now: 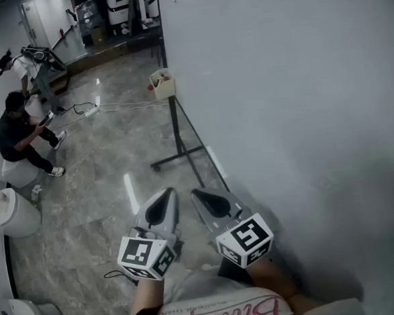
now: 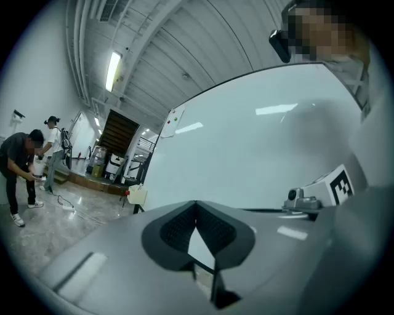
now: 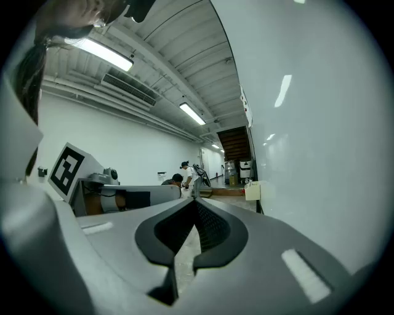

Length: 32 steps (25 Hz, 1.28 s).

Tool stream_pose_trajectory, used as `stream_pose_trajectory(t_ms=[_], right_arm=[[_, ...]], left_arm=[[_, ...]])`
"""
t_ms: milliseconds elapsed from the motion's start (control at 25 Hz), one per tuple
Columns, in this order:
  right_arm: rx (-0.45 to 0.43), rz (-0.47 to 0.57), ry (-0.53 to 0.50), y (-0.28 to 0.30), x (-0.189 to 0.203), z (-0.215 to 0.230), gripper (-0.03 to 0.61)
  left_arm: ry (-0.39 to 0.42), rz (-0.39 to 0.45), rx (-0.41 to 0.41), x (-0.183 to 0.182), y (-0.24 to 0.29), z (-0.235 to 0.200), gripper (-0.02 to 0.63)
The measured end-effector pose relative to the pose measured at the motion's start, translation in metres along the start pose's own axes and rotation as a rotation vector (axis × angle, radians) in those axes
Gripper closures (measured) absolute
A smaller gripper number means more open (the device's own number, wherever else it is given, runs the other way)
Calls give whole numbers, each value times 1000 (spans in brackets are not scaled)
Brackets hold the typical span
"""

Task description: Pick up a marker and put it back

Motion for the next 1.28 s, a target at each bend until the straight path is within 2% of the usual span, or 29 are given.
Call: stream_pose_trajectory(t_ms=[320, 800, 1080, 1280], right_arm=[[-14, 8, -9, 7, 0, 1, 578], [-59, 11, 4, 14, 2, 6, 577], [-36, 20, 34, 49, -8, 25, 577], [0, 34, 52, 89, -28, 45, 577]], left_arm=[[-2, 5, -16, 1, 3, -8, 614], [-45, 7, -54, 8, 8, -18, 614], [-48, 7, -46, -3, 30, -53, 615], [-22, 11, -10, -27, 59, -90, 614]])
Point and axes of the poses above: the fingertips, and each gripper's own axes: y forward along the fingers, z to its right, x out of its underside, the point moved 8 cm from there along -y, backward along the fingers, and after that the axes turned 13 degrees about -z, right-handed, at the moved point
